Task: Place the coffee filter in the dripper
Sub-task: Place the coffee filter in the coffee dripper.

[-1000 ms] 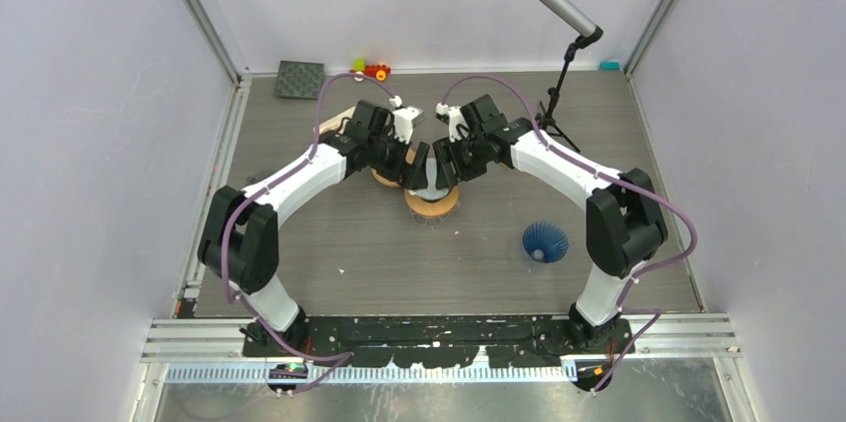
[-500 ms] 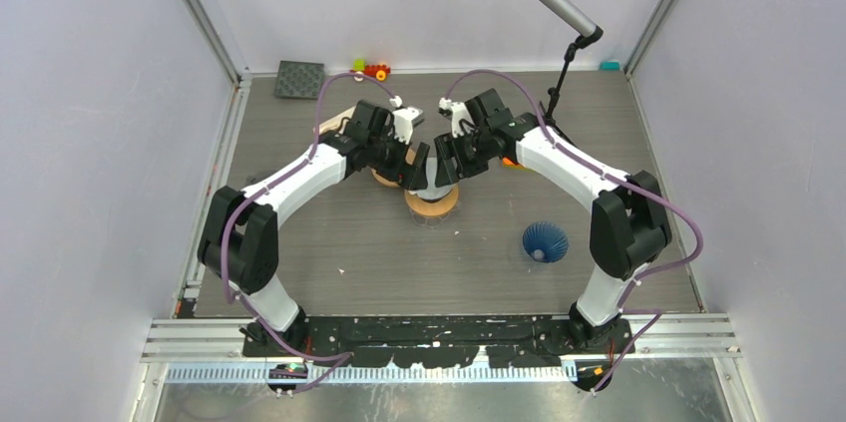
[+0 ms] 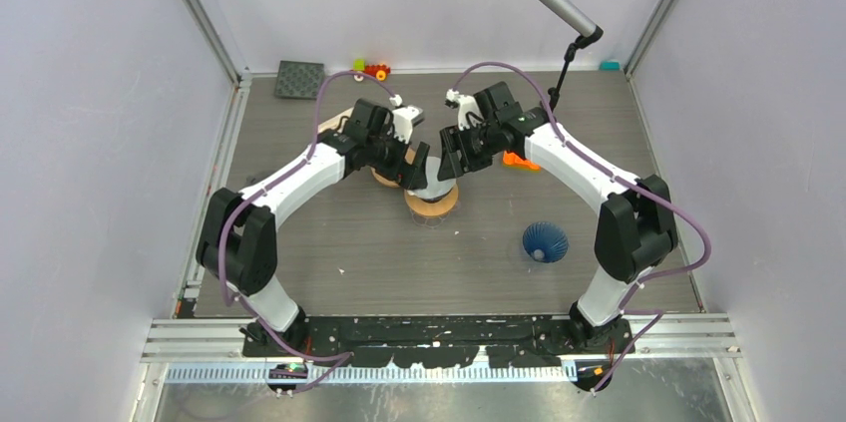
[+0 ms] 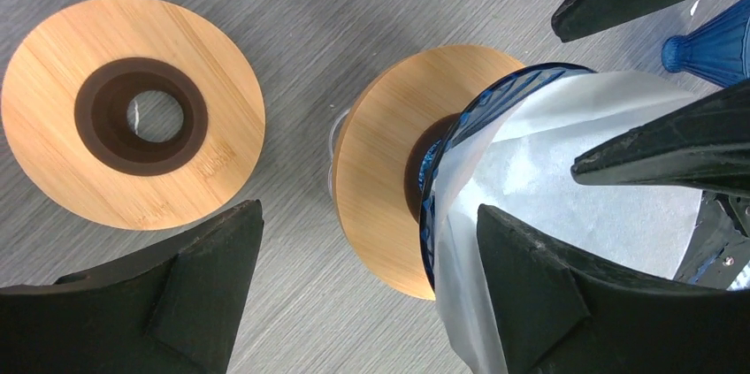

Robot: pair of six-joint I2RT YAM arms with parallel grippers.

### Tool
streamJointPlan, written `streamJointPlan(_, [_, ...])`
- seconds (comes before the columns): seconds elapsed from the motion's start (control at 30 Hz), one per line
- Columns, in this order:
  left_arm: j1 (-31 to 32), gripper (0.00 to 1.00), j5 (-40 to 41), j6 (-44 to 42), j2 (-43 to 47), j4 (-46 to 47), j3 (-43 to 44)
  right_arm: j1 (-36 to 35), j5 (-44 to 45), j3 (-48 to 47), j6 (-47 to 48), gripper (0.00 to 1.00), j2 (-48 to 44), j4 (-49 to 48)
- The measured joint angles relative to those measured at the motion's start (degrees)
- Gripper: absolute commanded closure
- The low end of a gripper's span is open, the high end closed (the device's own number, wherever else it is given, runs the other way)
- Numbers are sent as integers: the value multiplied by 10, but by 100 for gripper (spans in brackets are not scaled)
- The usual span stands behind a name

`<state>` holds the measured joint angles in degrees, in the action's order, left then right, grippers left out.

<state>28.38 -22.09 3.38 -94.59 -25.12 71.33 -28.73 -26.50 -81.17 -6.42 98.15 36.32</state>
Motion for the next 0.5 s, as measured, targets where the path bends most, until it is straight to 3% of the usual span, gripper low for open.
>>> streamJointPlan(0.5, [0, 4, -2, -11, 21, -8, 12, 1, -5, 0, 1, 39, -2, 5])
